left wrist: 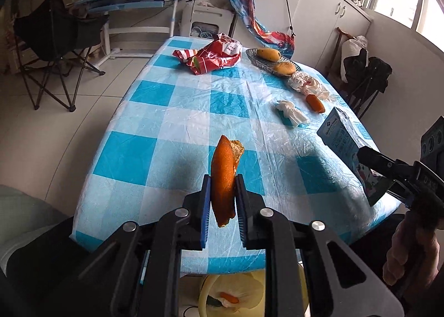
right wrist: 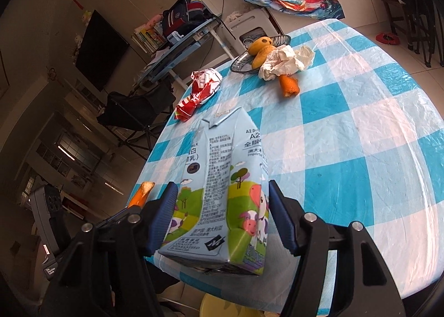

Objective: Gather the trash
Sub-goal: 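Lift the milk carton with the right tool while the left tool lifts the carrot, then carry the carton and carrot down toward the yellow basin with both tools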

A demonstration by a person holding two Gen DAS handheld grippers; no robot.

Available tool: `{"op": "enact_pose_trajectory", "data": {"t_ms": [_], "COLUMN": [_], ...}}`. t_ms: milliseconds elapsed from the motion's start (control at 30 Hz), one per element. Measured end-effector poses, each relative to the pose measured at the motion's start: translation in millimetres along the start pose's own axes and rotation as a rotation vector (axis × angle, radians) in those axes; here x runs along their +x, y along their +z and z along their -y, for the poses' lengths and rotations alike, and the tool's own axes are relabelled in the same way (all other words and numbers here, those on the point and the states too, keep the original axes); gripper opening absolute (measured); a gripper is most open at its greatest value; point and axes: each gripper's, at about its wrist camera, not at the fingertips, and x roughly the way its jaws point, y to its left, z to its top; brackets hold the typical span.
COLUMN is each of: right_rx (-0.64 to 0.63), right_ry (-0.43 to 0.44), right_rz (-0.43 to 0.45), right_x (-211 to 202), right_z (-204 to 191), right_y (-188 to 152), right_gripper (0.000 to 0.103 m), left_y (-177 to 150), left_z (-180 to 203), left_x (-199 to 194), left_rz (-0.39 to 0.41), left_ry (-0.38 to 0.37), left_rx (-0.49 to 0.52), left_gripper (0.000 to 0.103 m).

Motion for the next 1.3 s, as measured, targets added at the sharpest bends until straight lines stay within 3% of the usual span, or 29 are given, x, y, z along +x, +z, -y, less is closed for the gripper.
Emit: {"op": "enact_pose_trajectory", "data": {"t_ms": [567,733,867,1000,1133,1233,1300], "right_rx": [-0.021,-0.084,-0.147,-0.231,-0.268,-0.227,-0.171], "right_ry": [0.061,0.114,0.136,0.066,-0.02,-0.084,-0.113], "right_rz": [-0.014,-0.089,-0.212,-0.348,-0.42,-0.417,-0.362], "right_x": [-10,-17,-18,-11,4,6,-2], "right_z": [-21,-44,-67,-84,-88,-79,-71], "right_y": [-23,-47,-80,-115,-126,-126,-119], "right_gripper": [0.064,0.064,0.064,0.064,0.064,0.065,0.067], "left_y": [-6,-11,-15,-23,-37,-51,-59], "left_z": [8,5,2,3,10,17,18], "left_x": [-19,-27,-36,-46,-55,-61,-62], "left_rz": [0.026,0.031,0.04,0.042,0.028,0.013,-0.004], "left_ry": [0.0,0.001,0.001,-0.006,-0.025,-0.05,-0.059], "left_rx": [0.038,0.039,0.036,0.037,0.061,0.08,0.085], "left_gripper": [0.017,0.017,0.017,0.017,0.017,0.017,0.017]}}
